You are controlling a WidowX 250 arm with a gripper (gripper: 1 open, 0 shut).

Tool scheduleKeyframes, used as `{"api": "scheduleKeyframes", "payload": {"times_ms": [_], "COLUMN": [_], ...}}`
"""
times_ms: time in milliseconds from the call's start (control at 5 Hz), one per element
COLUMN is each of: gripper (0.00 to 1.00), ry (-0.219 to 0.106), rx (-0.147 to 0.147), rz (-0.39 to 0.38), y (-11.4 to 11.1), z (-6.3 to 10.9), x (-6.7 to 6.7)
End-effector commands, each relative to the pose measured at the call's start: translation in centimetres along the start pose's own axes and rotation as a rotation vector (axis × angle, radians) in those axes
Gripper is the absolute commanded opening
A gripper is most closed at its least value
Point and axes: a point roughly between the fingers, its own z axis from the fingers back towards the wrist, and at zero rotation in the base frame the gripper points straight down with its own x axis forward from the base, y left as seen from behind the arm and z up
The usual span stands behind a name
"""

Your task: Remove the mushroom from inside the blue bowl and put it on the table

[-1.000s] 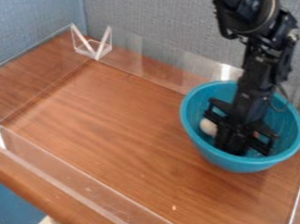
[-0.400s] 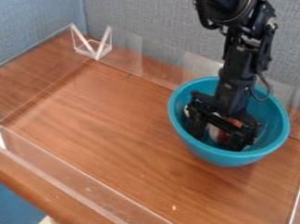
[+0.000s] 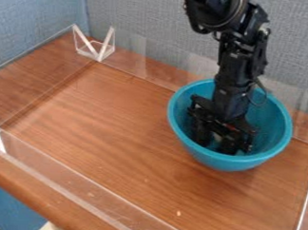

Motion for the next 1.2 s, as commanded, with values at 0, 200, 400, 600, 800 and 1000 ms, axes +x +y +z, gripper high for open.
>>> {"api": "scheduleKeyframes", "payload": {"times_ms": [0, 200, 400, 600, 800, 1000], "gripper": [1.0, 1.0, 1.0, 1.0, 1.0, 1.0], "ry": [-0.054, -0.053, -0.053, -0.056, -0.063, -0.064], "rx": [0.013, 0.011, 0.011, 0.008, 0.006, 0.007], "rz": [-0.051, -0.031, -0.01, 0.014, 0.037, 0.055], "y": [0.6, 0.1, -0.3, 0.2, 0.8, 2.2], "z": [1.1, 1.3, 1.4, 2.4, 3.4, 3.6], "x": [-0.6, -0.8, -0.9, -0.3, 0.5, 0.7]}}
